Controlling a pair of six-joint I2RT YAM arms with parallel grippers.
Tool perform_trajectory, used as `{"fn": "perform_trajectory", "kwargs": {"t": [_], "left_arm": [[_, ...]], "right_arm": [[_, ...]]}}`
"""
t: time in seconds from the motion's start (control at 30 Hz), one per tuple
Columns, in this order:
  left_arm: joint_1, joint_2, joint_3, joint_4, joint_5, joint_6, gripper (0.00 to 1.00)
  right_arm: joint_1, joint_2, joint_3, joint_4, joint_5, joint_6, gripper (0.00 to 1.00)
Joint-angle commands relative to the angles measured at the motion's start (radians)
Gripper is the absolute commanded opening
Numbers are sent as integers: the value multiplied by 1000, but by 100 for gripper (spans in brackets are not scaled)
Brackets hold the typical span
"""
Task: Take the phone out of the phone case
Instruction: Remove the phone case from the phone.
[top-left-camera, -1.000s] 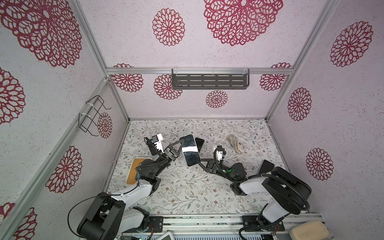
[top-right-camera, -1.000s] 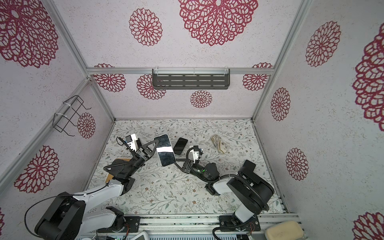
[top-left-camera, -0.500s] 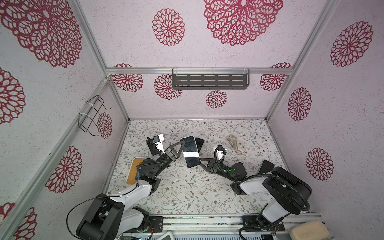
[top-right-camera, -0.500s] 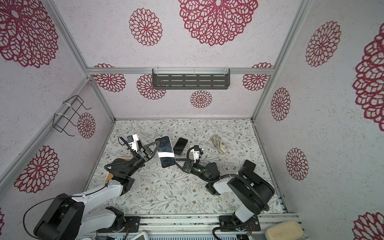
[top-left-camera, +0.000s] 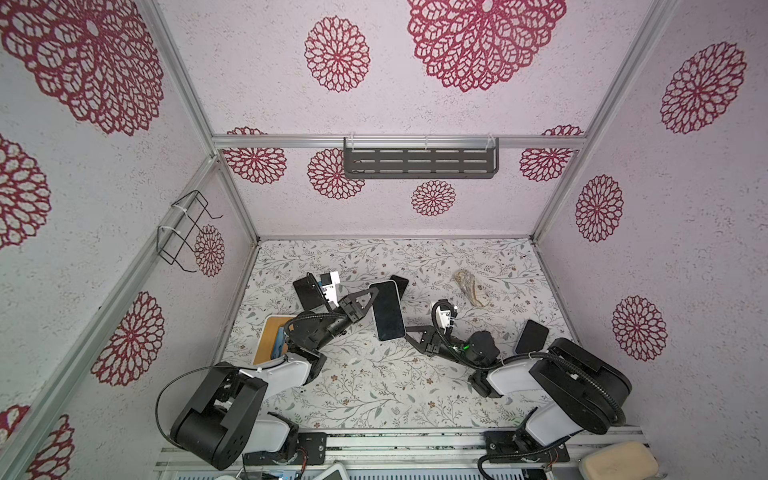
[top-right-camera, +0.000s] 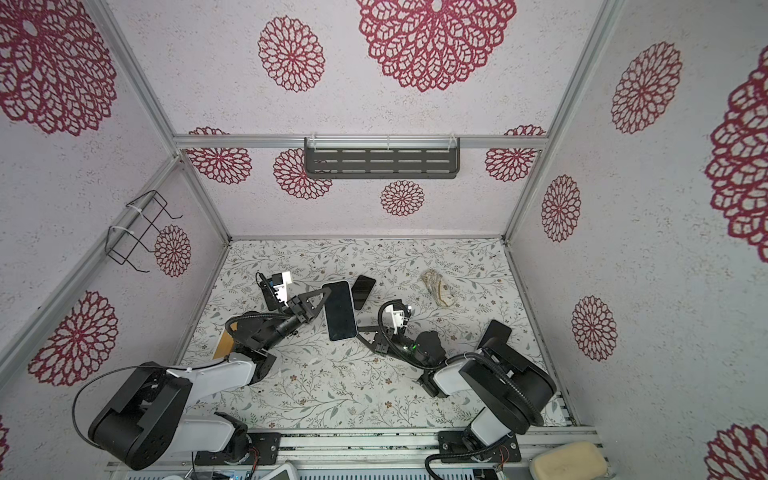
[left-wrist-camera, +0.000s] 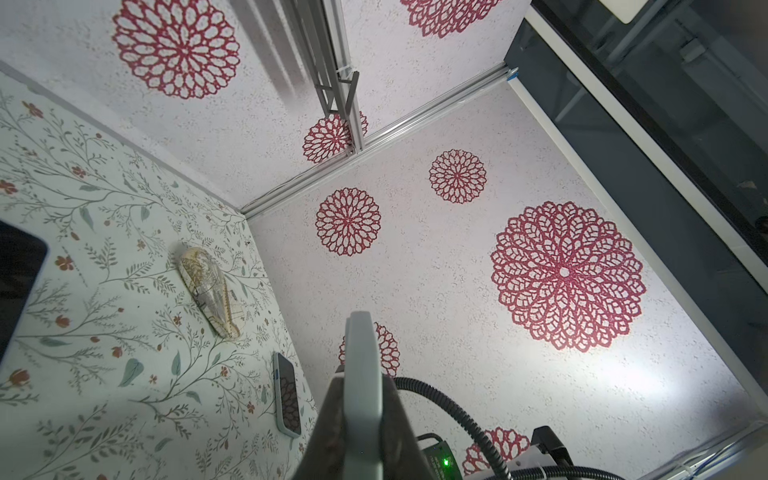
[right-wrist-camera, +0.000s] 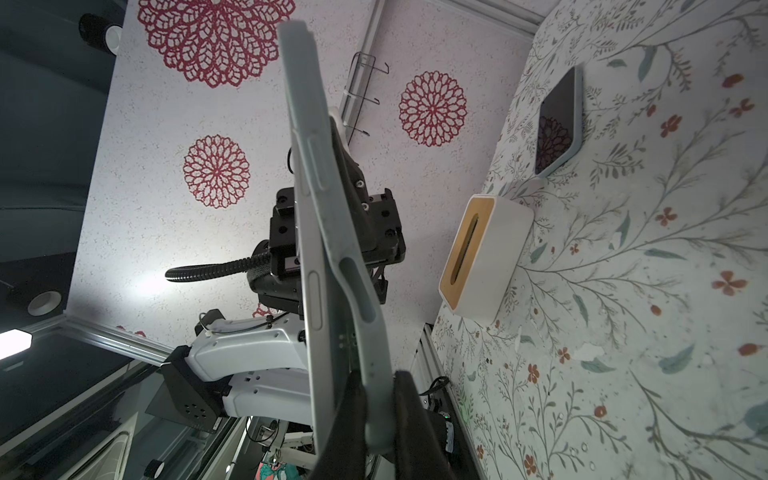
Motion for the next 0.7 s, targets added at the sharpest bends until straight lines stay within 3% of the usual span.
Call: {"fn": "perform_trajectory", "kwargs": {"t": [0.0,0.07,0.13,0.17,0.3,0.43,0.67], "left_arm": [[-1,35,25,60,16,29,0],[-1,47,24,51,13,31,4],[-1,56,22,38,15,39,18],[-1,61,22,37,18,41,19],[-6,70,30,9,20,51,51],[-18,67,42,-49,17,82,69],[-31,30,68,-178,21,139,83]], "right_arm": [[-5,-99,11,8,-19,-49,0],[-6,-140,7,-59,-10,-82,0],[-8,-191,11,-158,2,-124,0],[-8,-214,13,-215,10,-146,0],[-8,-292,11,-365,47,-208,0],[-8,-337,9,-429,64,-229,0],[-8,-341,1,-457,80,-222,0]]}}
